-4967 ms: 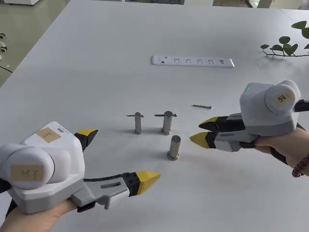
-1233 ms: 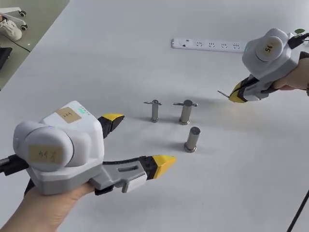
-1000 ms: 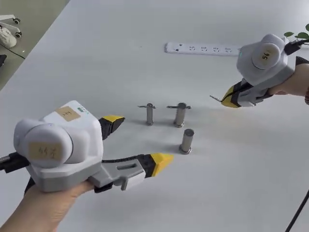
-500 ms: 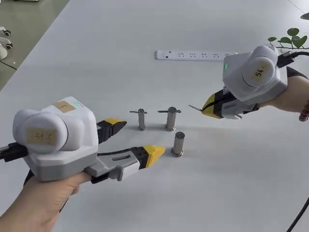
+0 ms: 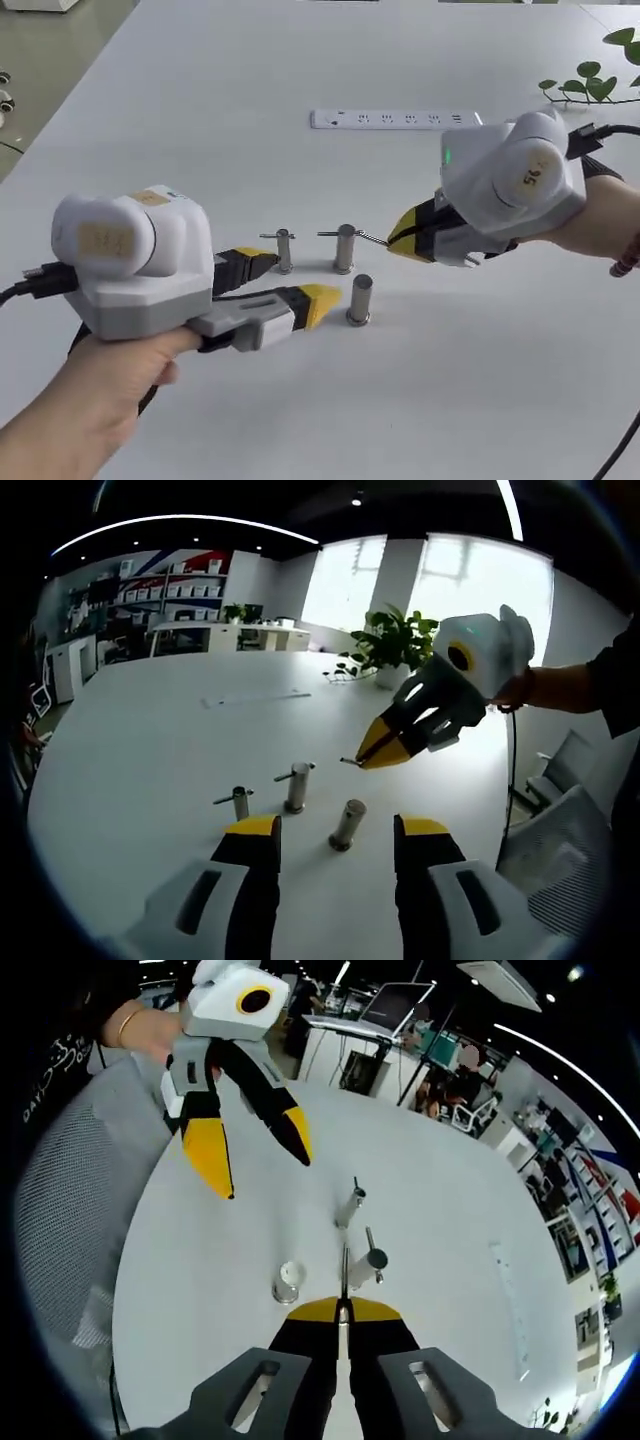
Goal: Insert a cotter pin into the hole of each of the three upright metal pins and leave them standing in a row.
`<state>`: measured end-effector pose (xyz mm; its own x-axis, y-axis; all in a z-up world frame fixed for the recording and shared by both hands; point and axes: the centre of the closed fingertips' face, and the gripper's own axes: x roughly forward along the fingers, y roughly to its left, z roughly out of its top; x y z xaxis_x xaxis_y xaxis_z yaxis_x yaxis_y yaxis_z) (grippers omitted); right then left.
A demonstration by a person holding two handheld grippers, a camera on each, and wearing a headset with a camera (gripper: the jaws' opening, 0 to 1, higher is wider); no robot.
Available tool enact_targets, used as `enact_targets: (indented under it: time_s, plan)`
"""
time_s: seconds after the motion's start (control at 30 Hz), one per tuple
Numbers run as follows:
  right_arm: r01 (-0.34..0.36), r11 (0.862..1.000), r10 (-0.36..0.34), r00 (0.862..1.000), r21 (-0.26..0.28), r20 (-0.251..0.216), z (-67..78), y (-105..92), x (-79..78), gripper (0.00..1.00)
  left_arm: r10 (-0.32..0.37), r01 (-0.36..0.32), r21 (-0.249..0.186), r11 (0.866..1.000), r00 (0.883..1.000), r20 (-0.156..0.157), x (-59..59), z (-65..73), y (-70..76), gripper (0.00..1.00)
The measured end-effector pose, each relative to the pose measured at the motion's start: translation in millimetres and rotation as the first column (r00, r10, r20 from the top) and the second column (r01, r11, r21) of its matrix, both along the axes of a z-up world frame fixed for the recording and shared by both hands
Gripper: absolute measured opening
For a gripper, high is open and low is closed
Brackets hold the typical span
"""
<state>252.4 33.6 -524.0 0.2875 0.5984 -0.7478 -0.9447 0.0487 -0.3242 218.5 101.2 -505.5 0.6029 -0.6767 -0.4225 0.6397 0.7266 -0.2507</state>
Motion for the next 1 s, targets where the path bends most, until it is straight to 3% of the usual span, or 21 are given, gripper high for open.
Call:
enact_targets:
  time_s: [0.2,0.37,0.57,0.87,1.0]
  plan:
    - [-0.047,0.999,0.047,0.999,0.01,0.021,3.3,8.6,-12.3,0.0,-0.002,0.0,-0.039,0.999,0.999,-0.04,2.5,-0.6,-4.5,0.35]
    - [-0.086,0.996,0.085,0.996,0.022,0.032,5.6,15.8,-17.7,0.0,-0.003,-0.005,-0.077,0.997,0.995,-0.099,0.5,-1.8,-7.7,0.23]
    - [-0.142,0.99,0.142,0.988,0.012,0.06,7.2,24.0,-28.9,0.0,-0.005,-0.012,-0.11,0.994,0.989,-0.149,-3.7,-1.8,-11.6,0.2]
    - [-0.214,0.977,0.214,0.971,-0.013,0.105,9.7,33.2,-40.3,0.0,-0.019,-0.015,-0.18,0.984,0.982,-0.186,-6.1,5.4,-19.2,0.14]
    - [-0.229,0.973,0.23,0.967,-0.017,0.111,10.9,35.8,-42.6,0.0,-0.02,-0.015,-0.188,0.982,0.982,-0.185,-5.8,6.9,-20.0,0.11]
